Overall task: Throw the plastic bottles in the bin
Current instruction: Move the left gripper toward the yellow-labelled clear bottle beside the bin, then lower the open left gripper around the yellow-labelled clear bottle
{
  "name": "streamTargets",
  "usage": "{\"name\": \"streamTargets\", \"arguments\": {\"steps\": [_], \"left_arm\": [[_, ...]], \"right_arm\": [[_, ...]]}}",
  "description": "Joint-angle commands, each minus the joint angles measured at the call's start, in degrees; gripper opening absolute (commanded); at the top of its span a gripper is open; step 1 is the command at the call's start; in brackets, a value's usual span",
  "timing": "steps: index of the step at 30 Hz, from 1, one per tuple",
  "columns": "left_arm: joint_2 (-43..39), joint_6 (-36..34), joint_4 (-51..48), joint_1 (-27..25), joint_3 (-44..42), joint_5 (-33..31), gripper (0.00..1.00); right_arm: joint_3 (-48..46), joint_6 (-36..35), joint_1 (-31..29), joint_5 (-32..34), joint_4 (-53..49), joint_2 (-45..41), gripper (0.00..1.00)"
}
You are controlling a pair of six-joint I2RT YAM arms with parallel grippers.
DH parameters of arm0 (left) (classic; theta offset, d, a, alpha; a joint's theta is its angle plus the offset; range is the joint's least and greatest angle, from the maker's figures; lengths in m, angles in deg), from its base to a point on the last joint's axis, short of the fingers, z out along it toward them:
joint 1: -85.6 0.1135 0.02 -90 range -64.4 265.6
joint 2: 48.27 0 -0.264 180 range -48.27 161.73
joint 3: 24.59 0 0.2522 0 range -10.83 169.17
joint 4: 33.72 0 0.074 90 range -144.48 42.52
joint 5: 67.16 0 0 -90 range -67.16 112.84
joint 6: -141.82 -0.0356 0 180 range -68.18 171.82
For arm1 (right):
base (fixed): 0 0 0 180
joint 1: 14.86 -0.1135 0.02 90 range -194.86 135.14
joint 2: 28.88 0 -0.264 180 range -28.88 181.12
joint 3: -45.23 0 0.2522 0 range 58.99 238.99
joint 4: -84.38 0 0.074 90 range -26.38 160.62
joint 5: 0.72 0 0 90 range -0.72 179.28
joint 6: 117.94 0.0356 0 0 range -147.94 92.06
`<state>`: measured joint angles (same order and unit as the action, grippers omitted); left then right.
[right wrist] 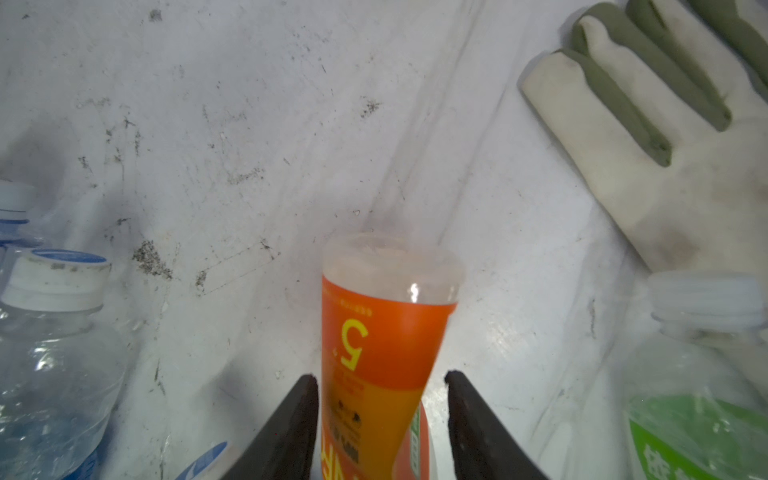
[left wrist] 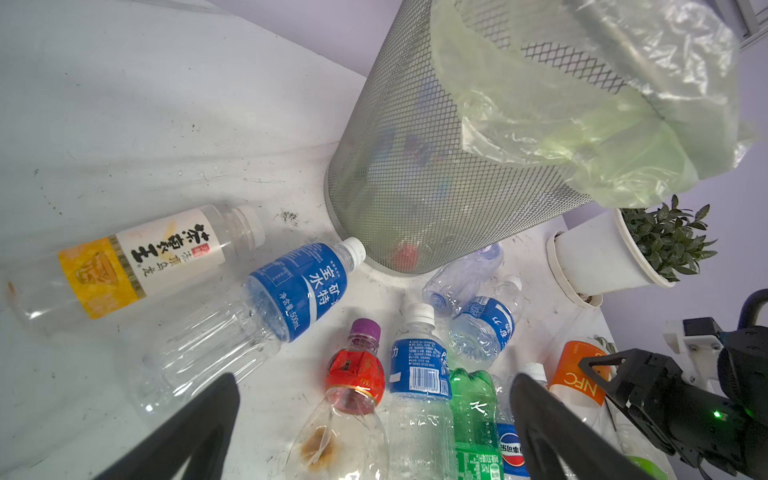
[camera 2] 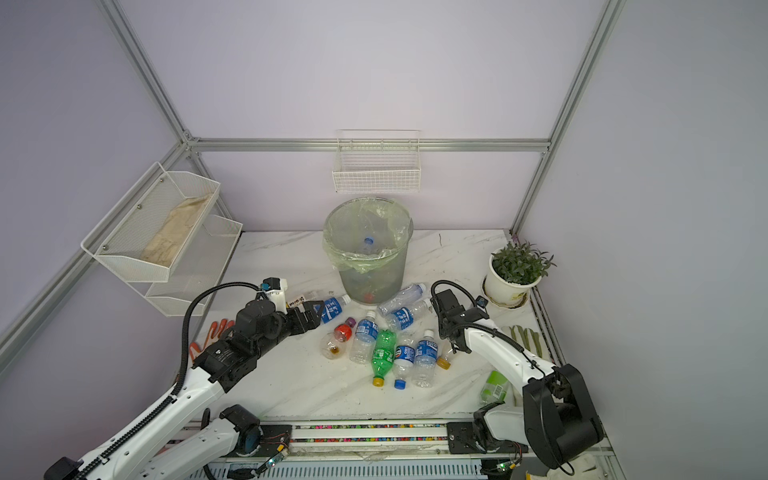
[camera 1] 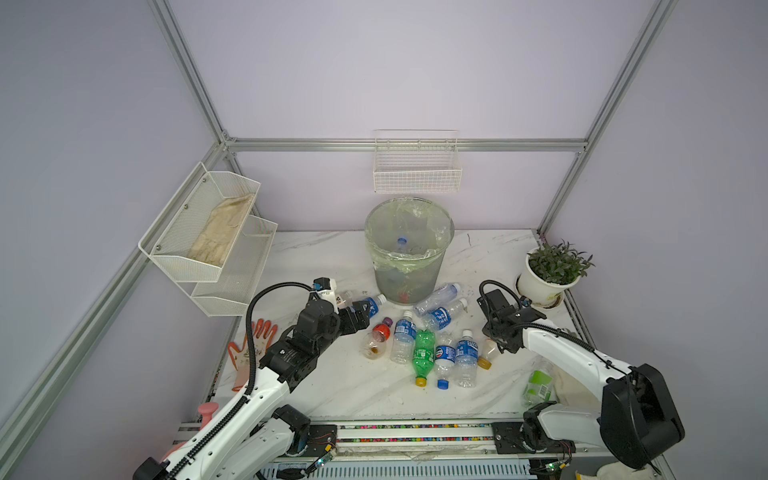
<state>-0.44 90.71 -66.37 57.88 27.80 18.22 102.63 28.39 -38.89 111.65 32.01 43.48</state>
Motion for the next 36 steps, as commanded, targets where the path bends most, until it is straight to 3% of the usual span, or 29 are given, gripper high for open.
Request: {"name": "streamTargets", "arguments": {"steps": [1,8,14,18,22,25,32,36], "left_arm": [[-0.75,-2.82,0.78,2.89,0.34,2.6,1.0],[6.66,-4.8,2.36,14.6,3.73,6.64,1.0],[29.56,-10.46,1.68,25.68,19.0,11.57,1.0],[46.41,-15.28,-8.46,27.43,37.11,9.16,1.0],[58.82,-21.61,-11.89,27.6,50.03,8.65,1.0],[66.8,-23.75,-21.29,27.77,60.83,5.78,1.0],[71.02,-29.08,-22.14,28.75,64.56,1.03,1.0],[73.6,-27.09,-24.15,30.57,66.53,4.36,1.0]], "right_arm": [[0.76,0.71,0.17,2.06,-2.79,-1.93,0.53],[1.01,0.27,0.17,0.96,-2.79,-3.05,0.51],[0.99,-0.17,0.21,-0.21,-2.84,-5.97,0.51],[-0.06,-0.6,0.14,-0.63,-3.06,-8.83,0.51],[-1.83,-1.45,0.18,-1.51,-2.3,-11.75,0.52],[-1.89,-1.74,0.25,-1.66,-2.83,-13.19,0.53],[-3.05,-2.81,0.27,-3.29,-1.67,-16.65,0.55],[-2.16,-3.24,0.23,-3.64,-2.16,-17.04,0.55]]}}
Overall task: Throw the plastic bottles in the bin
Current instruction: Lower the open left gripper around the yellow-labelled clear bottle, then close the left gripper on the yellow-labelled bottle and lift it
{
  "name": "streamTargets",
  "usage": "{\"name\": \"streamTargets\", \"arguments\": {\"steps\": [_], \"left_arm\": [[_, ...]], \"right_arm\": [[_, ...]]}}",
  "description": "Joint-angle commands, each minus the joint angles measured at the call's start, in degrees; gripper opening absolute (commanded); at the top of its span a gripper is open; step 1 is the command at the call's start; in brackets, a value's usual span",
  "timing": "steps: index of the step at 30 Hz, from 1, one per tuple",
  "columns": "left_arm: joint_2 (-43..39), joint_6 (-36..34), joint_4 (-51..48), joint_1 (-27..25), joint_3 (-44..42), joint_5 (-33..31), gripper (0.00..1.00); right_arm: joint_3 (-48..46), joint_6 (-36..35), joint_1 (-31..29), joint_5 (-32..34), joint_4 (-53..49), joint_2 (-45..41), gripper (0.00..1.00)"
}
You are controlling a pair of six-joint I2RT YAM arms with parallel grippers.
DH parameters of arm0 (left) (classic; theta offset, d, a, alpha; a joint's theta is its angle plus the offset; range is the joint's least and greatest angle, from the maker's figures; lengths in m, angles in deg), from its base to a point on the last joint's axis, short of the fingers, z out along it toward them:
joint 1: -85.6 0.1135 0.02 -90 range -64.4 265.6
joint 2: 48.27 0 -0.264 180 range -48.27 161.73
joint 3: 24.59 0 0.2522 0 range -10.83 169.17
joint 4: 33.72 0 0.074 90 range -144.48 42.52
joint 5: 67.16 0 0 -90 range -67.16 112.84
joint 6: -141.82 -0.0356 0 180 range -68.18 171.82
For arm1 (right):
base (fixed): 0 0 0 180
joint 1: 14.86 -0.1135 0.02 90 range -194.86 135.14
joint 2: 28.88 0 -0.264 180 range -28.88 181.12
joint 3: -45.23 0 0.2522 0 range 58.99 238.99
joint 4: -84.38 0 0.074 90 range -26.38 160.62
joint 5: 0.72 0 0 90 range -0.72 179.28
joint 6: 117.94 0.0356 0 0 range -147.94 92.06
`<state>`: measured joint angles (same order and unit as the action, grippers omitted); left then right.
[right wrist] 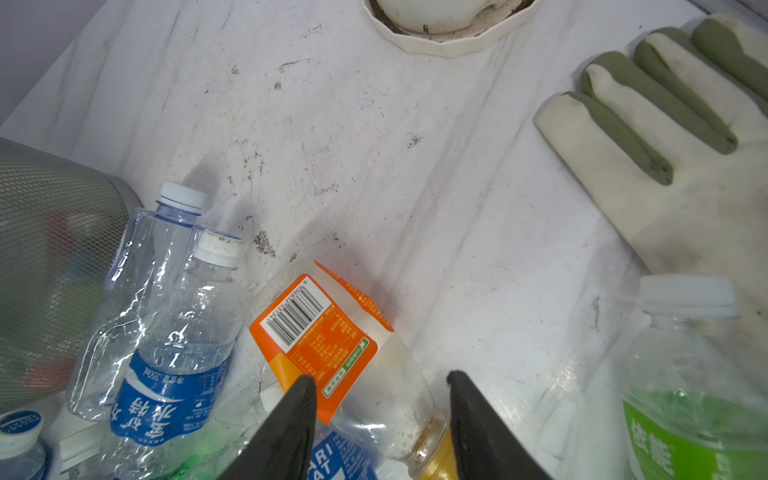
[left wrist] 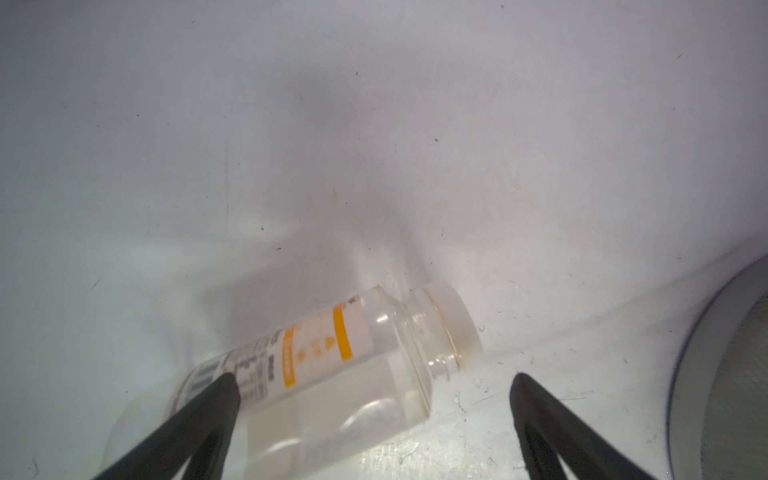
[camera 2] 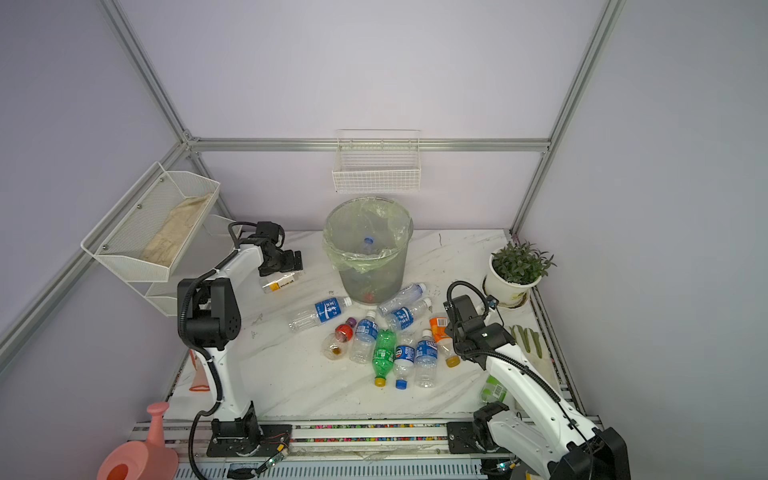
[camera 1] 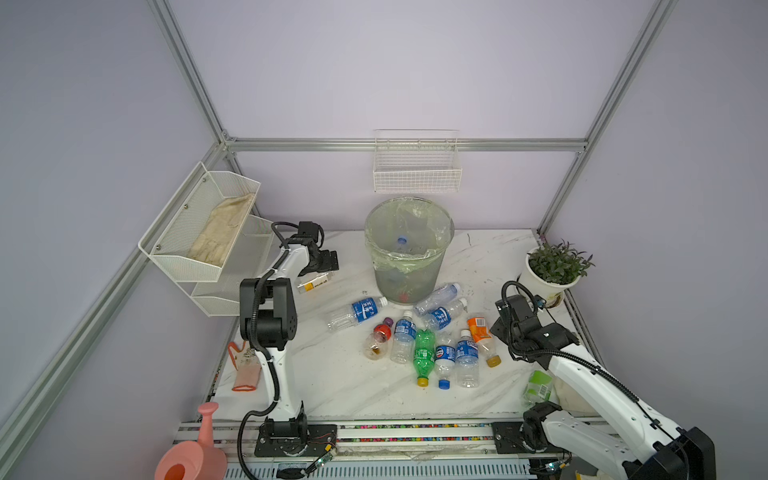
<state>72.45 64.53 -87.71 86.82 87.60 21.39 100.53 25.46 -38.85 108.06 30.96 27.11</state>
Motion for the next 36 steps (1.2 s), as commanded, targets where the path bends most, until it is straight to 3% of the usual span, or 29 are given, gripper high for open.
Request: {"name": "streamTargets", "arguments": {"steps": [1,9,24,36], "left_arm": [[0.9,-0.76,-3.22,1.7,6.89,1.44,1.0],[-1.43,2.08,-3.14,1.6,2.62,5.06,1.0],[-11.45,1.24,-0.51,0.12,-15.22,5.89,1.0],[-10.15,0.92,-0.91,-1.38,-17.41,5.06,1.0]], "right_arm": [[0.21,-0.4,0.18,-0.15,-1.09,-0.74,0.55],[-0.83,0.15,0.22,-0.66,-1.03,-2.84,0.56],[-1.97,-0.27,0.21,-1.89,-0.78,-5.75,0.57],[-3.34,-1.0,0.23,-2.28,0.0,-6.94,0.58]]}}
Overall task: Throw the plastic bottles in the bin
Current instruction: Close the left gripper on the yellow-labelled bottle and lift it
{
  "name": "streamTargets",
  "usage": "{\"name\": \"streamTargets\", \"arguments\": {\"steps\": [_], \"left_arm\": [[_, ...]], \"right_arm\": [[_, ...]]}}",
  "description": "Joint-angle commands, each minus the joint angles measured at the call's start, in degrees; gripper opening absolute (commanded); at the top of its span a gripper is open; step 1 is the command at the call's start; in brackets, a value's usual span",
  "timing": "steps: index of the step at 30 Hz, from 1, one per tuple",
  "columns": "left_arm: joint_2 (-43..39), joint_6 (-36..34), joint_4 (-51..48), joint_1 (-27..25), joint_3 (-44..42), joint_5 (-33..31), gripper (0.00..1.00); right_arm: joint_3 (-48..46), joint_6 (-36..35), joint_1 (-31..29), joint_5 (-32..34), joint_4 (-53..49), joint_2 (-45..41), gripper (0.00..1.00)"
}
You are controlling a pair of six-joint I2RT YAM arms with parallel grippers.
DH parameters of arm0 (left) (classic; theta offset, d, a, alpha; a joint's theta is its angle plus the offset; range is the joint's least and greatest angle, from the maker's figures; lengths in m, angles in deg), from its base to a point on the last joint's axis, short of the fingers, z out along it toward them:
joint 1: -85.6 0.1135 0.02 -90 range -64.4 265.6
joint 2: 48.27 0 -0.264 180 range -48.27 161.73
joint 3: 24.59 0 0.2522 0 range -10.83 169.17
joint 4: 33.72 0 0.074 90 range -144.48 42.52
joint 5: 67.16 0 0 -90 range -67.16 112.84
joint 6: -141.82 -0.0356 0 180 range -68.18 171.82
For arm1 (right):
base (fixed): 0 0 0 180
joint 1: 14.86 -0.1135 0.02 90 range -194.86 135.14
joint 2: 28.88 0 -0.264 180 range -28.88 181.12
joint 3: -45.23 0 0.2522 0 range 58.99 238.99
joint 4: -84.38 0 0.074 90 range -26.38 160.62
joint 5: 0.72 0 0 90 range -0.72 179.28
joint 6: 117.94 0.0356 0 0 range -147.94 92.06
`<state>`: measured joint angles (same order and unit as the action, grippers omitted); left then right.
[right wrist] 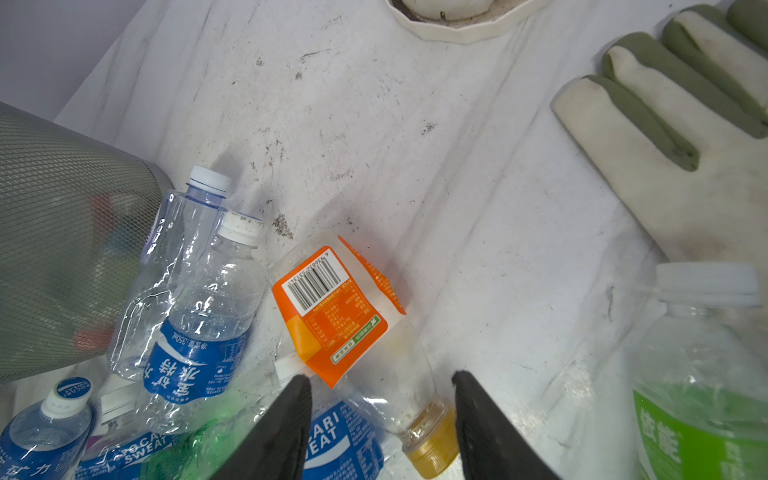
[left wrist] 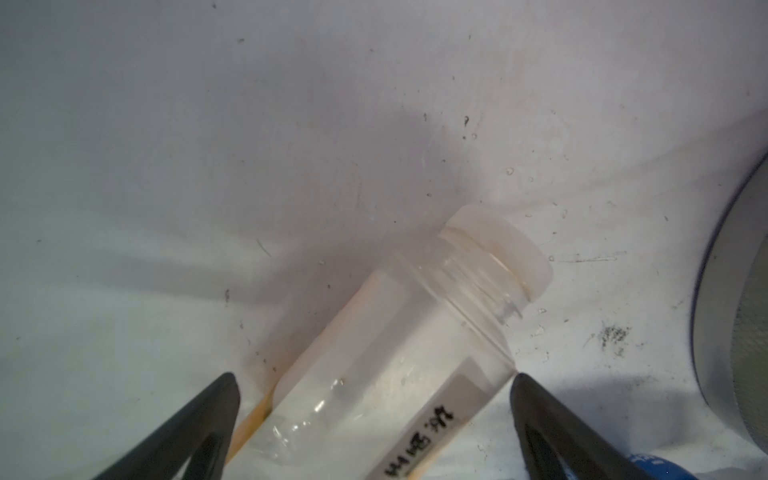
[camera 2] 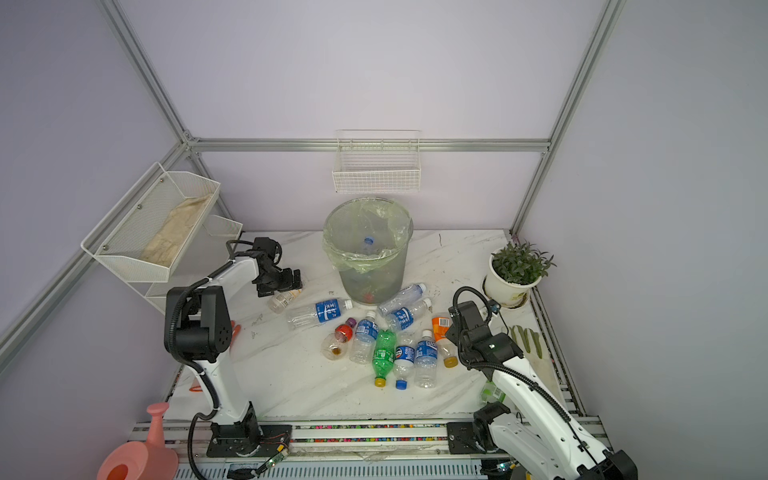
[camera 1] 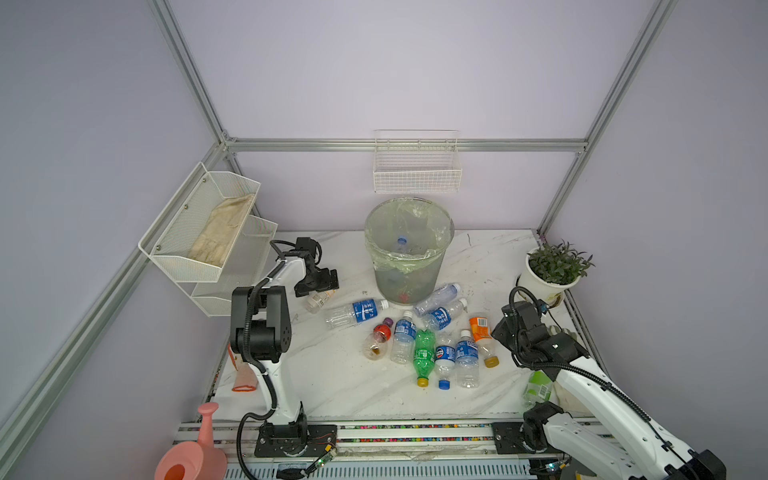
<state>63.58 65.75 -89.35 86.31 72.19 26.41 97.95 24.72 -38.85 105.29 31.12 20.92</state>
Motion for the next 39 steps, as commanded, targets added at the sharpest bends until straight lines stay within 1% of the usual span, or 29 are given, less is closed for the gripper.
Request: {"name": "streamTargets", "arguments": {"steps": [1,3,5,6,8,10,12,14,21,28,34,39], "left_arm": [[-1.15,-0.31,0.71,-1.05,-2.18,-0.26,1.0],[-1.06,-0.25,0.72,-1.6,-2.65,-1.15,1.0],[-0.68,-0.25,0.69,-2.01,-3.0,-1.46,0.96],[-0.52,-0.23,0.69,-2.12,-3.04,-1.3,0.93],[-0.19,-0.06,0.71,-2.13,-2.98,-0.97,0.81],[-0.18,0.04,0.7,-2.29,-2.94,-1.11,0.64],[-0.31,0.0,0.68,-2.4,-2.85,-1.76,0.55],[-0.23,-0.22,0.52,-2.4,-2.64,-2.38,0.5],[-0.42,-1.01,0.14,-2.42,-2.49,-3.31,0.38],[-4.06,-1.35,0.08,-2.55,-0.94,-4.19,0.28],[-8.82,-1.04,0.0,-2.71,2.28,-1.93,0.25],[-13.74,-0.57,0.03,-2.83,5.38,1.4,0.24]], "right_arm": [[-0.91,-0.28,0.21,0.45,-0.05,-0.68,0.58],[-1.07,-0.28,0.23,0.34,0.27,-0.52,0.58],[-1.16,-0.27,0.19,0.26,0.39,-0.32,0.58],[-1.08,-0.28,0.18,0.26,0.4,-0.23,0.58],[-1.16,-0.24,0.25,0.21,0.4,-0.36,0.58],[-1.11,-0.28,0.26,0.2,0.27,-0.56,0.58],[-1.24,-0.2,0.25,0.2,0.09,-0.91,0.58],[-1.29,-0.19,0.23,0.07,0.11,-1.35,0.58],[-1.29,-0.02,0.18,-0.26,0.02,-1.79,0.58],[-1.23,0.25,0.21,-0.72,-0.11,-1.99,0.58],[-0.72,0.24,0.21,-0.72,-0.12,-1.82,0.58],[-0.16,0.2,0.21,-0.89,-0.13,-1.73,0.58]]}}
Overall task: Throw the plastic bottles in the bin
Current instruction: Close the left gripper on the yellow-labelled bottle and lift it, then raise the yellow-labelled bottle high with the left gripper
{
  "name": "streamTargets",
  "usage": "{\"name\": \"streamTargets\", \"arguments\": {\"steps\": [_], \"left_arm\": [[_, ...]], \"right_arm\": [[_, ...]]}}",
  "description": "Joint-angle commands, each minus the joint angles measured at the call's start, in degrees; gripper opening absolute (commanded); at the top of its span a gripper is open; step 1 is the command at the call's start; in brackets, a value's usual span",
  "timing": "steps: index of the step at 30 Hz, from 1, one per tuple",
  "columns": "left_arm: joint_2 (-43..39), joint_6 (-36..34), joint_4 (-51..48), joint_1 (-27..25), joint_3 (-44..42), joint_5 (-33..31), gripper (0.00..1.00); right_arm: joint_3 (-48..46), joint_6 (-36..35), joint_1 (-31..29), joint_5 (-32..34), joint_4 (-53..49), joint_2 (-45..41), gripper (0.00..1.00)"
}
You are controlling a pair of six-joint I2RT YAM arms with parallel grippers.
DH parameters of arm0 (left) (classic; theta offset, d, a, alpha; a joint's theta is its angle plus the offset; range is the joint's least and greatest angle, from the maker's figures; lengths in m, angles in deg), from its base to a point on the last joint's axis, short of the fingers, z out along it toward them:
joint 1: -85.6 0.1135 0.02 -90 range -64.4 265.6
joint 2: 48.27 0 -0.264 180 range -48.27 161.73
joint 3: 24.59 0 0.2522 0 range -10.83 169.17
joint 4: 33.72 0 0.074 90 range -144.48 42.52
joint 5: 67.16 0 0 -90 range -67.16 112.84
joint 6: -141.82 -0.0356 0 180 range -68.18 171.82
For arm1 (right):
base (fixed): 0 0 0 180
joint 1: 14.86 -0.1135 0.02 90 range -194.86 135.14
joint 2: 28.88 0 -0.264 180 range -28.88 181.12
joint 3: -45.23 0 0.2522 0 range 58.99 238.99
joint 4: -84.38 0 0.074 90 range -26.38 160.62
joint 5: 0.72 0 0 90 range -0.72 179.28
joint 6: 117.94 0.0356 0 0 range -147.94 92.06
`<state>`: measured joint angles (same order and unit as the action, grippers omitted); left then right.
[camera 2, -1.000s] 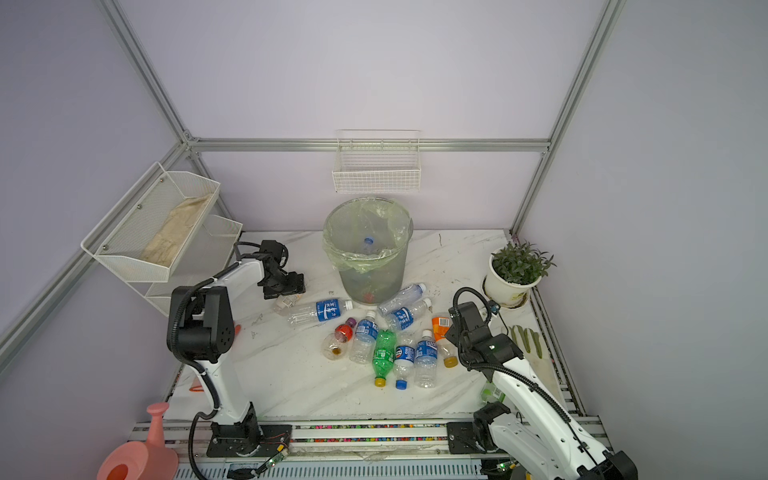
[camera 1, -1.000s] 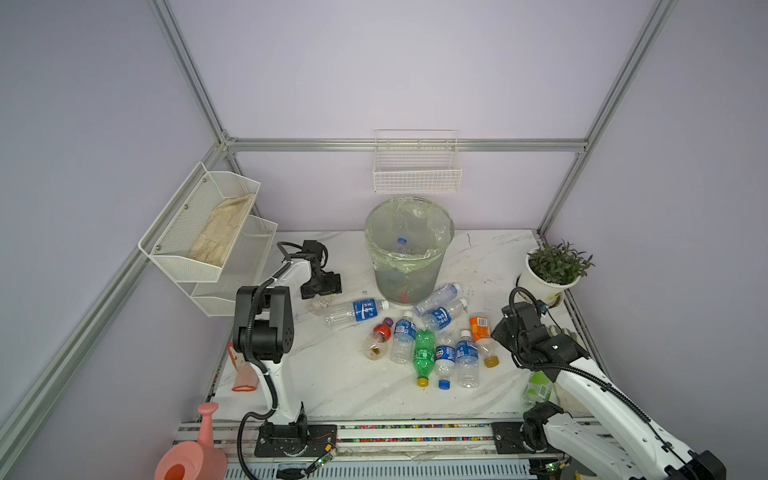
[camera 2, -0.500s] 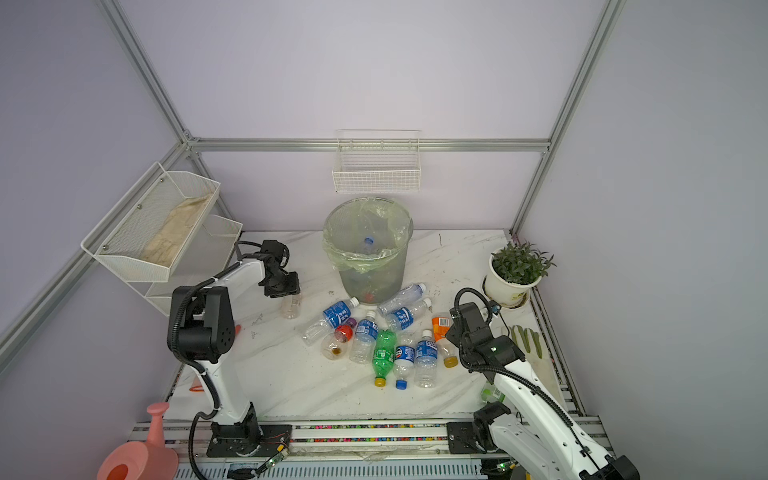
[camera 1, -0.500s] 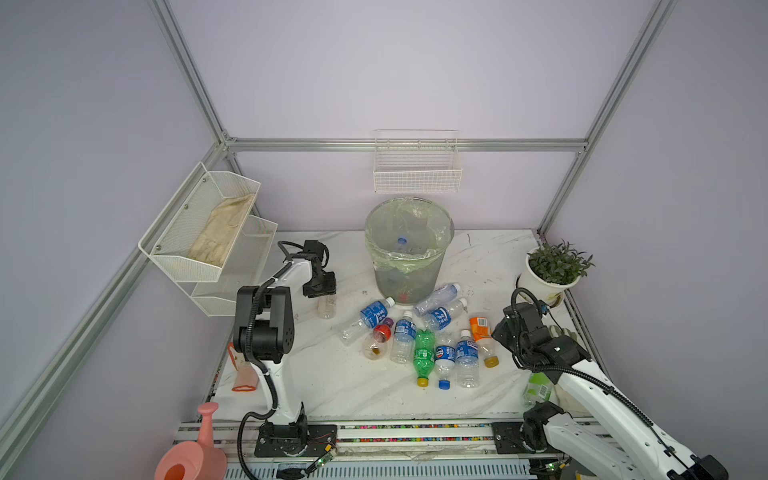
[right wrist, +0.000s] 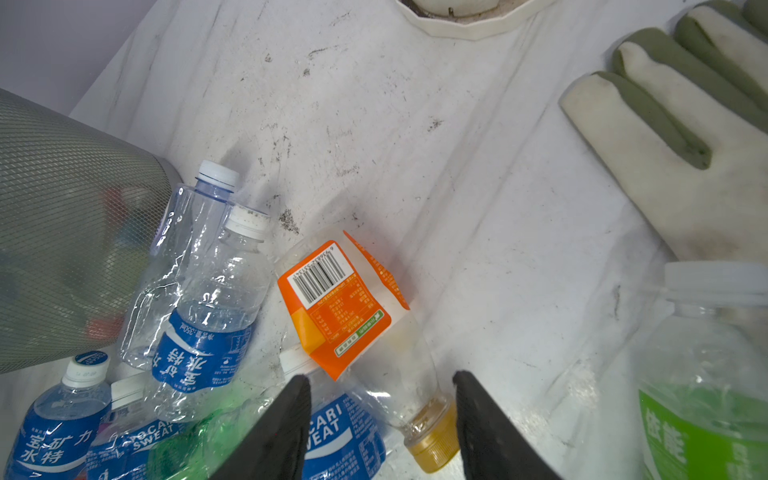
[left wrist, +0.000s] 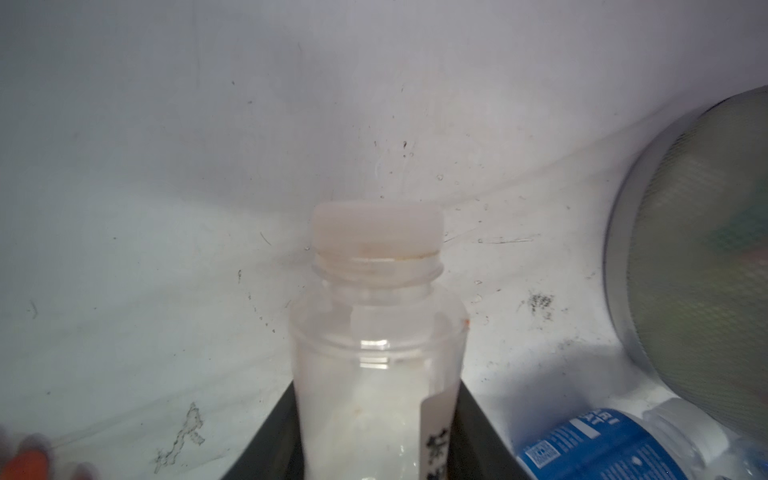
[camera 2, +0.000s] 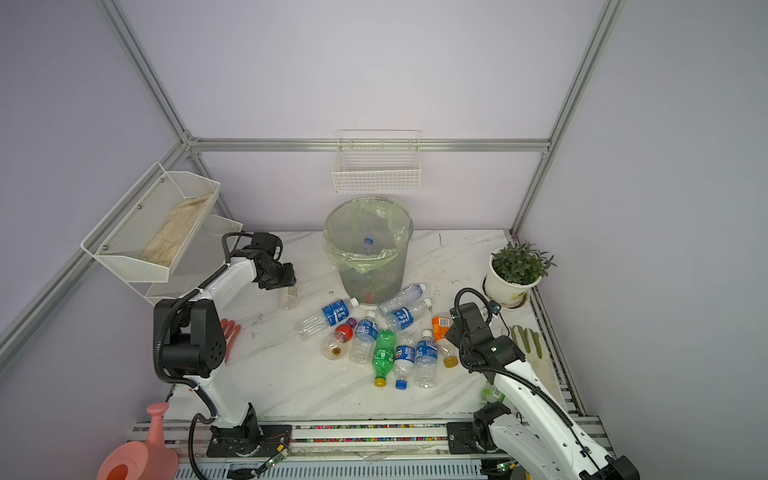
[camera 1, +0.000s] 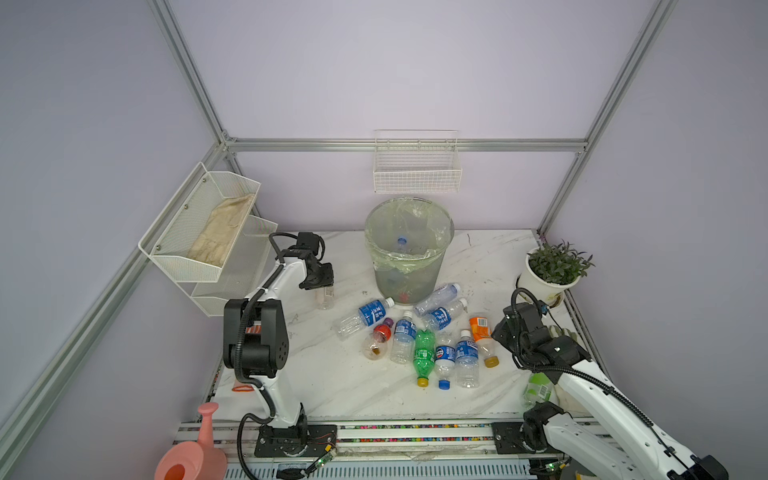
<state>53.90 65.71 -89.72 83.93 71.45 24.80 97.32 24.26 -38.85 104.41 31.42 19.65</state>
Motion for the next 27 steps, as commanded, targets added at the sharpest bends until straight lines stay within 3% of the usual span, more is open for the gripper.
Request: {"name": "streamTargets", "arguments": {"steps": [1,9,15,18,22,27], "left_arm": [[-5.1,-0.65,0.4,-0.56,6.91,4.01,0.24],[-13.57,0.55,1.52,-1.87,15.48,10.08,0.21],[-22.79,1.6,9.69,-4.37,18.07,13.36,0.18],[-28.55,2.69,18.17,-5.43,15.2,15.97,0.18],[-37.42,5.49,36.64,-6.63,6.45,19.68,0.17],[-44.82,6.96,51.35,-6.77,0.79,19.62,0.14]], "right_arm": [[0.53,0.7,0.25,-0.02,-0.44,-0.46,0.58],[0.94,0.73,0.25,-0.33,-0.53,-0.55,0.59],[0.83,0.73,0.2,-0.45,-0.36,-0.81,0.59],[1.05,0.84,0.25,-0.72,-0.24,-0.9,0.59],[1.35,0.71,0.19,-0.81,-0.42,-1.25,0.59],[1.7,0.54,0.2,-0.98,-0.49,-1.84,0.59]]}}
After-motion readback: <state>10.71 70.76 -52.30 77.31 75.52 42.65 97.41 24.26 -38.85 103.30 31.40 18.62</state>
